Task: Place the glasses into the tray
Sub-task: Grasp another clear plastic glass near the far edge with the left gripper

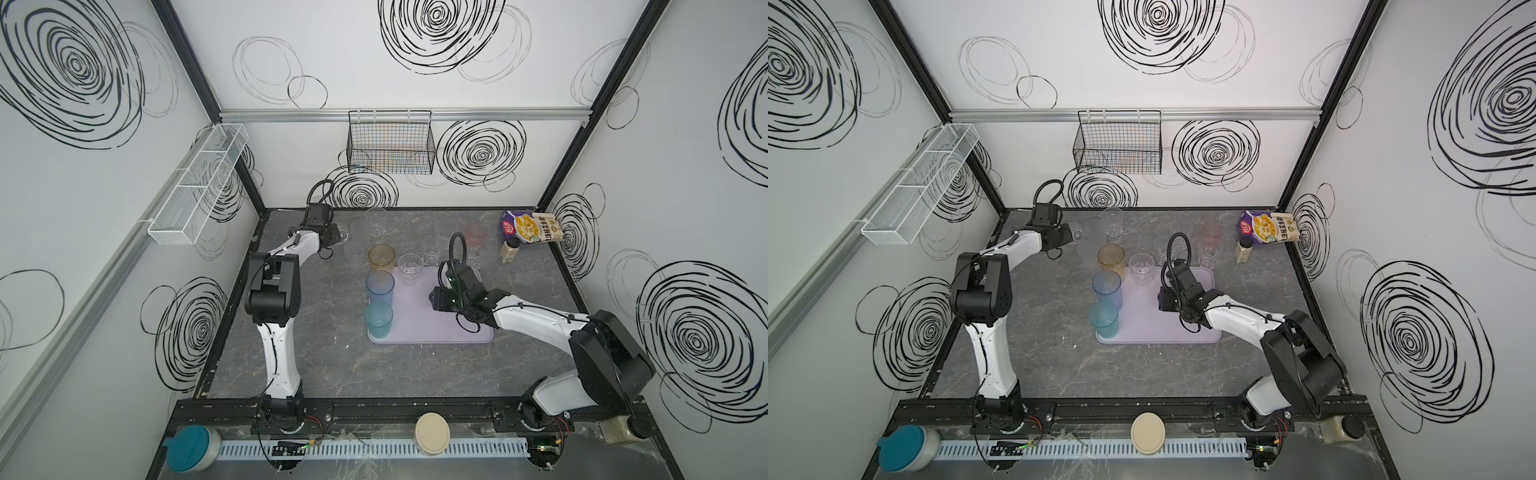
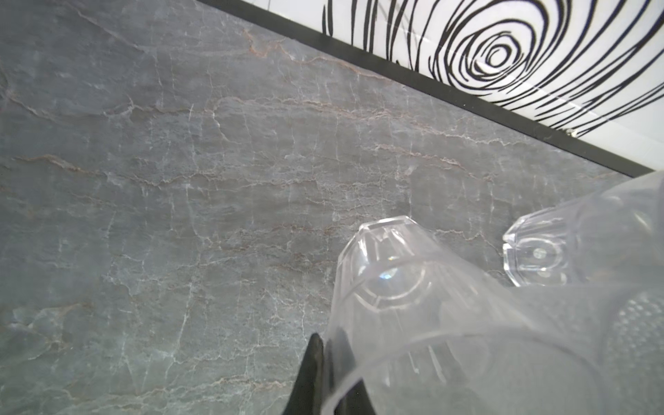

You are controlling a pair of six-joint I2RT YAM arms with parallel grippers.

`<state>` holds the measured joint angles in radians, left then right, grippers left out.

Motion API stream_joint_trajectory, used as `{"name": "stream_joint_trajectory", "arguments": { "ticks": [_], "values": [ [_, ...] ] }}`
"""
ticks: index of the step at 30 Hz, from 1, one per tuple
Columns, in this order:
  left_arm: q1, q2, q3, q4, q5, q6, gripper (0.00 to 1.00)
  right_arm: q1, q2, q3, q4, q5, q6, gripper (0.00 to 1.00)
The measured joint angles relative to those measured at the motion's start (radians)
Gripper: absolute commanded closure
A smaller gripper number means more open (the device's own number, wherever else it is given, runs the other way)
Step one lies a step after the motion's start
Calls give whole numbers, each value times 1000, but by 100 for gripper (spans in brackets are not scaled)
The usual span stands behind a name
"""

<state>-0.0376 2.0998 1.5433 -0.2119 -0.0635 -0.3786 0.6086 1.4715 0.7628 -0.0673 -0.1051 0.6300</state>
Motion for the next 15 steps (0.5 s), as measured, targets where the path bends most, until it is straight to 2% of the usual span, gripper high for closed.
{"name": "stream_joint_trajectory", "arguments": {
  "ticks": [4, 9, 15],
  "values": [
    [2, -93, -82, -17, 4, -6, 100, 9, -25, 10, -16, 7, 3, 47],
    [3, -320, -228, -22, 11, -16, 100, 13, -98, 10, -43, 10, 3, 47],
    [-1, -539, -283, -11, 3, -27, 100, 14, -146, 14, -83, 19, -2, 46]
  ]
}}
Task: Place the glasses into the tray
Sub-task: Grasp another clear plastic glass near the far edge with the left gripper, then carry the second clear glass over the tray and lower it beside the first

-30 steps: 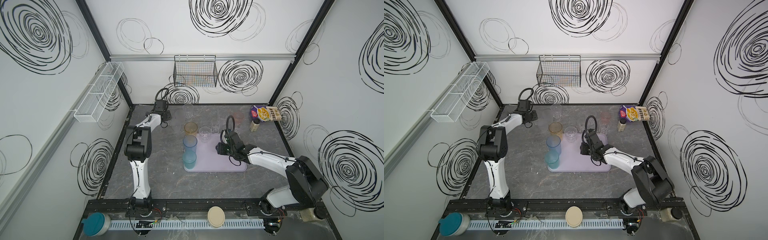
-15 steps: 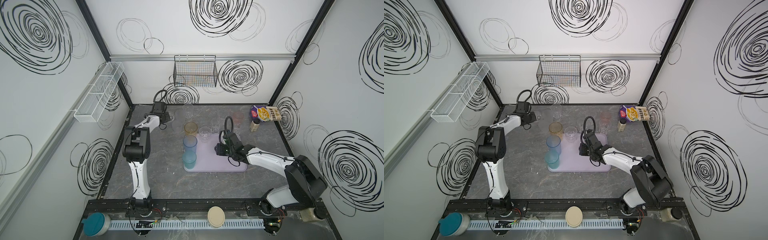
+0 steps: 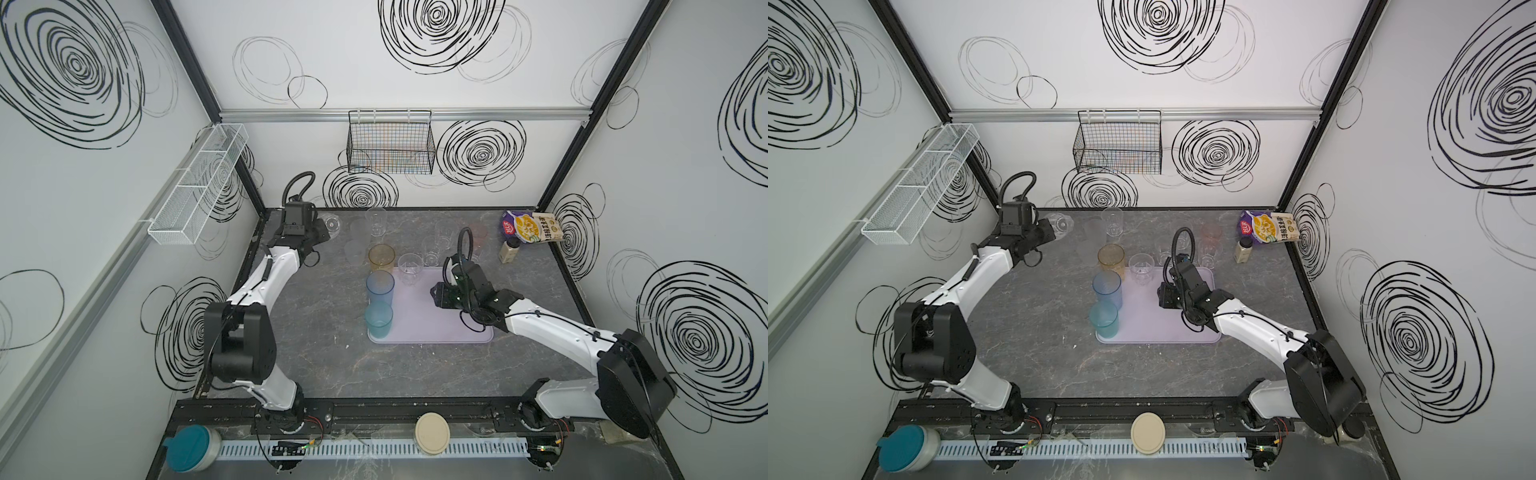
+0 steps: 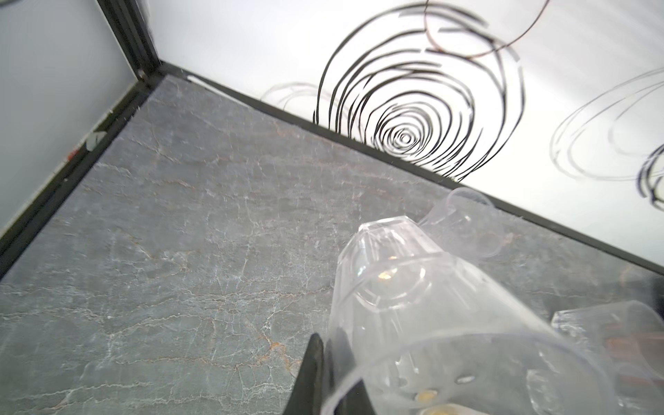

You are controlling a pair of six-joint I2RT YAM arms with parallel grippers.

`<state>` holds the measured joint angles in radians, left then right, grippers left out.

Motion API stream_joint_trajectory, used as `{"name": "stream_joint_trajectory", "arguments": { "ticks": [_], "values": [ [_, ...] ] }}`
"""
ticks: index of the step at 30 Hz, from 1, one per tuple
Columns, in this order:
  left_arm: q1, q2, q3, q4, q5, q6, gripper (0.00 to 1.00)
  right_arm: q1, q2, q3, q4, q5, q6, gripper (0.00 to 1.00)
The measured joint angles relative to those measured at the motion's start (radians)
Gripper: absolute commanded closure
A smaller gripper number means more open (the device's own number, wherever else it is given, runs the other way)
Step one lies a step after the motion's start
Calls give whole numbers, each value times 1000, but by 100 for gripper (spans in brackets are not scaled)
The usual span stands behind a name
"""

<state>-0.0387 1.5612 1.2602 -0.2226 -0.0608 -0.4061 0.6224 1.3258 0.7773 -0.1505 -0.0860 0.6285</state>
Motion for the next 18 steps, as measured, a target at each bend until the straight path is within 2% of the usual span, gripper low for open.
{"name": "stream_joint_trajectory", "arguments": {
  "ticks": [4, 7, 9, 14, 18],
  "values": [
    [-72, -132, -39, -19, -46, 9, 100, -12, -19, 0, -16, 4, -5, 46],
    [-201, -203, -42, -38, -79, 36, 100, -32, -25, 0, -29, 5, -12, 46],
    [-322, -235, -42, -50, -93, 57, 100, -58, -31, 0, -37, 3, -19, 46],
    [-582, -238, -42, -94, -98, 98, 100, -135, -76, -9, -48, -2, -31, 46],
    [-684, -173, -42, -138, -97, 117, 100, -182, -144, -45, -55, -8, -39, 46]
  ]
}}
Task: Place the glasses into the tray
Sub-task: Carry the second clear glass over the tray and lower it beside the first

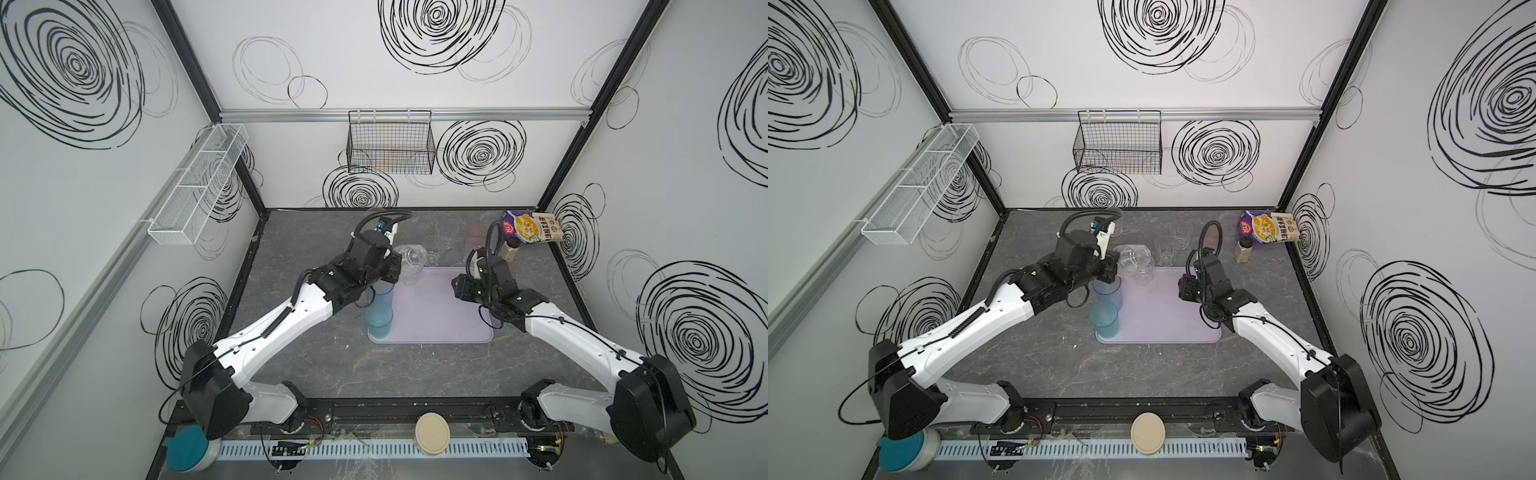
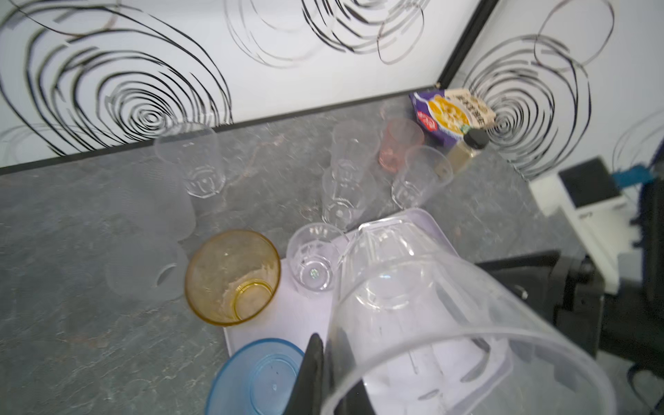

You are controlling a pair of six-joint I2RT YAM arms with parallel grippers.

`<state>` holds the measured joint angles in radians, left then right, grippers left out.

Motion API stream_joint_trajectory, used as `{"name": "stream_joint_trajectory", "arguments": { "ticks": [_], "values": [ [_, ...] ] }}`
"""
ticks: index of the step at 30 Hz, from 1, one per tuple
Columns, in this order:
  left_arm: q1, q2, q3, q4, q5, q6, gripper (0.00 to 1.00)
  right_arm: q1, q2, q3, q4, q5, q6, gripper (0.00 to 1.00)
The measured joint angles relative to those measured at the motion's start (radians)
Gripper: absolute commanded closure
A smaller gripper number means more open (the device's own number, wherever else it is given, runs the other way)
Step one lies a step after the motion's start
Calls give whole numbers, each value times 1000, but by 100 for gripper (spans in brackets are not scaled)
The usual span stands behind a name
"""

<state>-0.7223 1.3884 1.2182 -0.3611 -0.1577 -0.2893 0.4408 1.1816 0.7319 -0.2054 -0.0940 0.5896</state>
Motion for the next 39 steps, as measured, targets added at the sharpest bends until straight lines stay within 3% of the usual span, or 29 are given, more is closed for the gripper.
{"name": "stream_joint_trajectory", "arguments": {
  "ticks": [8, 25, 27, 39],
  "values": [
    [-90, 185, 0, -96, -4, 35, 100, -11, -69, -86, 1, -34, -6, 46],
    [-106, 436, 152, -234, -38, 131, 98, 50, -69, -181, 42, -92, 17, 46],
    [-106, 444, 153, -243, -42, 138, 90, 56, -69, -183, 55, -98, 19, 46],
    [-99, 461, 212, -251, -42, 156, 71, 138, 23, -183, 115, -116, 40, 46]
  ]
}}
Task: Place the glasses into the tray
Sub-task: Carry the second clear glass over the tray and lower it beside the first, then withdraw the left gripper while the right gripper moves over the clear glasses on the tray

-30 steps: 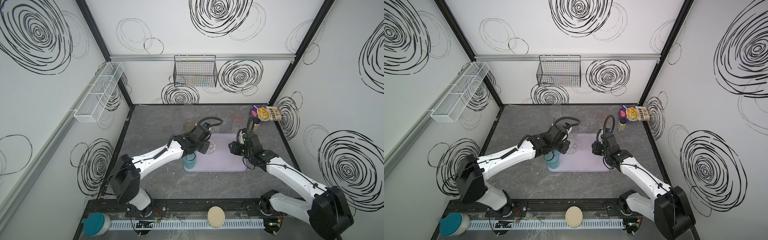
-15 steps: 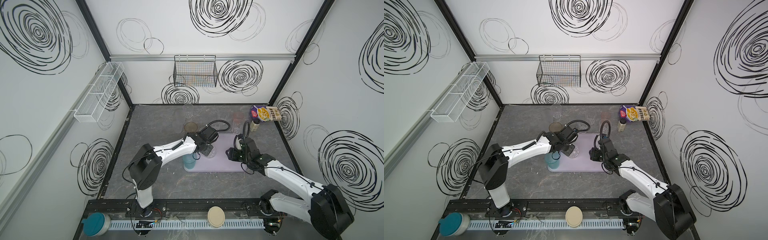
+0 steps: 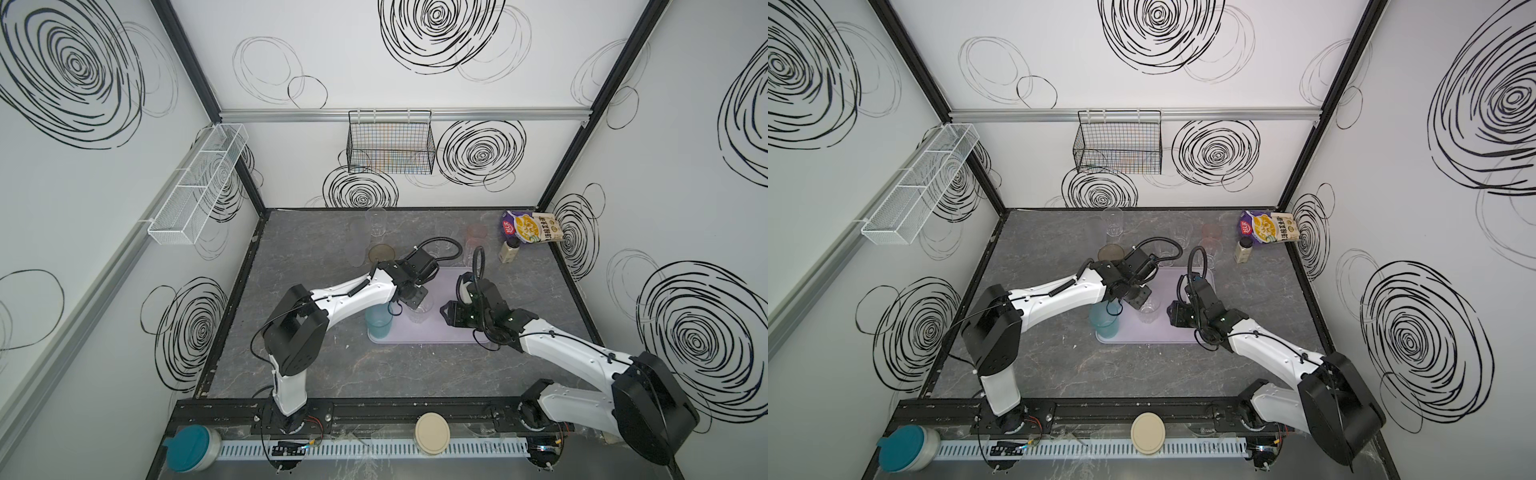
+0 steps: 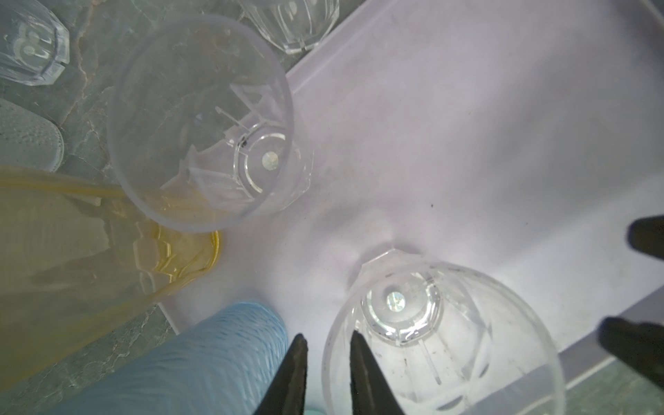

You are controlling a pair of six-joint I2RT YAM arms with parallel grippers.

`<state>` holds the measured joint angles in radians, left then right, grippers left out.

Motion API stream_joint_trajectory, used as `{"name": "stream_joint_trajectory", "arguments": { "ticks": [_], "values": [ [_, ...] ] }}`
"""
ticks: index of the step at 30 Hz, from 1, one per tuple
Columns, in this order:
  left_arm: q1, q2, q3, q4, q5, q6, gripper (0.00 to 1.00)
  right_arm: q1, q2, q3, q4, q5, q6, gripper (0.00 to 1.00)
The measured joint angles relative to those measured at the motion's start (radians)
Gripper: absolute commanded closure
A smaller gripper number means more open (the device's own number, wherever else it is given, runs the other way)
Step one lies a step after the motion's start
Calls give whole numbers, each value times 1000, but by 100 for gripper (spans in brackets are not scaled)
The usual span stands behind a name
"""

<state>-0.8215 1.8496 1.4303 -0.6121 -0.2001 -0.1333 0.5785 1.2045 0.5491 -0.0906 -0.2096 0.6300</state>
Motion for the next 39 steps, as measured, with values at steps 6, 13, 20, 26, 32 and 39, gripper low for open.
{"name": "stream_joint_trajectory", "arguments": {
  "ticks": [6, 13, 20, 26, 32, 39],
  "values": [
    [3, -11, 30, -2, 15, 8, 66, 19, 36, 5, 18, 0, 4, 46],
    [123, -271, -125, 163, 182, -17, 62, 136, 19, -20, 100, 30, 49, 46],
    [431, -576, -408, 414, 239, -127, 52, 206, 59, -37, 194, 90, 107, 46],
    [499, -593, -483, 485, 245, -164, 48, 212, 187, -12, 216, 109, 116, 46],
    [505, -599, -519, 526, 256, -179, 48, 213, 271, 56, 226, 124, 115, 46],
    [519, -599, -536, 558, 259, -183, 47, 213, 339, 115, 242, 132, 107, 46]
  ]
}}
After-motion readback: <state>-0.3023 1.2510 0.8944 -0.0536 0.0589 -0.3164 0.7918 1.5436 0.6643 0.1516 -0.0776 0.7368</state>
